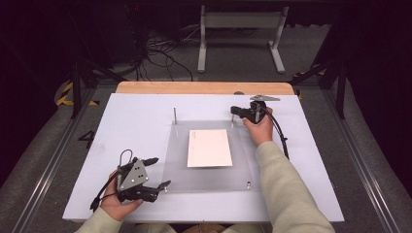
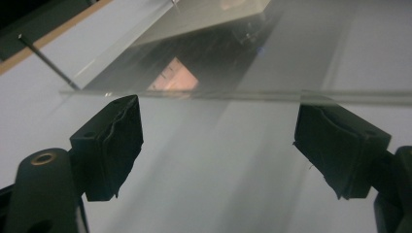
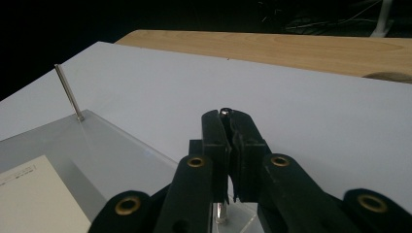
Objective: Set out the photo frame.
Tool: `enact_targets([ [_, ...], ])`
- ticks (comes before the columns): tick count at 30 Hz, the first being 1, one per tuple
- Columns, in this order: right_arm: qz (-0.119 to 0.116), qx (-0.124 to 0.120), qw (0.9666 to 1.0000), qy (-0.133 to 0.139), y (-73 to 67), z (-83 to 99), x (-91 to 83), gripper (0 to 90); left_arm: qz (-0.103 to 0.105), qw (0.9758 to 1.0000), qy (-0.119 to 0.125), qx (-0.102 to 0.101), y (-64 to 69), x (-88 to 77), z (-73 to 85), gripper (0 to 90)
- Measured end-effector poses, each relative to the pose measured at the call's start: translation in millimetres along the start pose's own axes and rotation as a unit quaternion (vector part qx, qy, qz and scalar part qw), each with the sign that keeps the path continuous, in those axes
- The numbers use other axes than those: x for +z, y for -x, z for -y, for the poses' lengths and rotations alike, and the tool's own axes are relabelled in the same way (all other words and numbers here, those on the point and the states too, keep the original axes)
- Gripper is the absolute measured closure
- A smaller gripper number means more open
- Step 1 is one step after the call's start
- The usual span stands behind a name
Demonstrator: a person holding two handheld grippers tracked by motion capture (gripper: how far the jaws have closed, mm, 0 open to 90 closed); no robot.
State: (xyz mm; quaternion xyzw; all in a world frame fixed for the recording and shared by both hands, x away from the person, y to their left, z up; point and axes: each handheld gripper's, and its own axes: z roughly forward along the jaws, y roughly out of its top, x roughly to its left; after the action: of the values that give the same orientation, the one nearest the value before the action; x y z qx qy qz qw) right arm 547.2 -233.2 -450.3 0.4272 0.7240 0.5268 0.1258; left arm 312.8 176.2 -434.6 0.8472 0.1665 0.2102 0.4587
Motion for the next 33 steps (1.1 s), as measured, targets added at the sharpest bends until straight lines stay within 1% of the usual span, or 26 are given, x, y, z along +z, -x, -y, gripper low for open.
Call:
enact_targets([
  [2, 0.001, -0.002, 1.0, 0.0, -0.2, 0.1, -0.1, 85.5, 0.005, 0.9999, 0.007, 0.01, 2.4, 4.4, -3.0, 18.1],
  [4, 0.0, -0.004, 1.0, -0.001, -0.6, 0.1, -0.6, 85.5, 0.006, 0.9998, 0.006, 0.02, 5.3, 8.8, -5.5, 18.2],
  [7, 0.002, -0.004, 1.0, 0.003, -0.8, 0.8, -0.5, 85.5, 0.0, 0.9994, 0.011, 0.034, 8.5, 11.3, -9.3, 19.2],
  [10, 0.003, -0.003, 1.0, 0.004, -1.0, 1.4, -0.7, 85.4, -0.006, 0.999, 0.024, 0.038, 9.0, 11.9, -12.0, 23.8],
  [13, 0.003, 0.0, 1.0, 0.005, -1.3, 1.7, -1.1, 85.3, -0.017, 0.9985, 0.037, 0.036, 8.1, 10.9, -13.2, 31.7],
  [14, 0.004, 0.0, 1.0, 0.006, -1.4, 1.9, -1.2, 85.3, -0.021, 0.9983, 0.045, 0.032, 7.9, 10.4, -13.6, 34.5],
  [16, 0.004, 0.0, 1.0, 0.007, -1.6, 1.9, -1.6, 85.3, -0.031, 0.9975, 0.056, 0.031, 6.6, 8.5, -14.1, 42.6],
  [17, 0.005, 0.001, 1.0, 0.007, -1.3, 2.0, -1.6, 85.2, -0.034, 0.9972, 0.063, 0.021, 5.5, 7.3, -14.4, 45.9],
  [18, 0.006, 0.003, 1.0, 0.007, -1.9, 1.9, -1.7, 85.1, -0.034, 0.9971, 0.066, 0.017, 4.5, 6.9, -14.8, 46.9],
  [20, 0.008, 0.003, 0.9999, 0.006, -2.5, 1.5, -1.8, 85.0, -0.036, 0.997, 0.066, 0.019, 3.5, 5.6, -15.6, 48.6],
  [23, 0.016, -0.009, 0.9998, 0.001, -4.7, 0.0, -3.0, 84.1, -0.038, 0.9967, 0.068, 0.021, 3.5, 5.4, -17.1, 50.0],
  [24, 0.02, -0.008, 0.9998, -0.002, -5.8, -0.4, -4.0, 81.3, -0.037, 0.9968, 0.068, 0.02, 3.2, 5.3, -17.3, 50.0],
  [25, 0.032, -0.006, 0.9995, -0.007, -7.8, -1.1, -6.1, 78.3, -0.036, 0.9969, 0.068, 0.018, 2.3, 5.0, -17.6, 50.0],
  [26, 0.044, -0.011, 0.999, -0.005, -9.7, -2.1, -9.4, 75.1, -0.035, 0.9967, 0.072, 0.014, 1.9, 5.2, -17.9, 50.0],
  [27, 0.047, -0.007, 0.9989, -0.003, -10.6, -2.6, -12.7, 73.1, -0.033, 0.9968, 0.071, 0.013, 1.2, 5.0, -18.4, 50.0],
  [28, 0.047, -0.007, 0.9989, 0.001, -10.6, -3.2, -16.1, 71.5, -0.033, 0.9968, 0.071, 0.012, 0.8, 4.9, -19.0, 50.0],
  [31, 0.048, -0.017, 0.9986, 0.014, -12.2, -5.4, -27.7, 67.0, -0.032, 0.9971, 0.068, 0.013, 0.2, 4.6, -19.9, 50.0],
  [32, 0.048, -0.017, 0.9986, 0.014, -12.2, -5.4, -27.7, 67.0, -0.032, 0.997, 0.069, 0.011, 0.0, 4.9, -20.3, 50.0],
  [33, 0.046, -0.028, 0.9983, 0.022, -15.7, -7.2, -39.8, 62.1, -0.031, 0.9972, 0.068, 0.01, -1.1, 4.4, -21.6, 49.9],
])
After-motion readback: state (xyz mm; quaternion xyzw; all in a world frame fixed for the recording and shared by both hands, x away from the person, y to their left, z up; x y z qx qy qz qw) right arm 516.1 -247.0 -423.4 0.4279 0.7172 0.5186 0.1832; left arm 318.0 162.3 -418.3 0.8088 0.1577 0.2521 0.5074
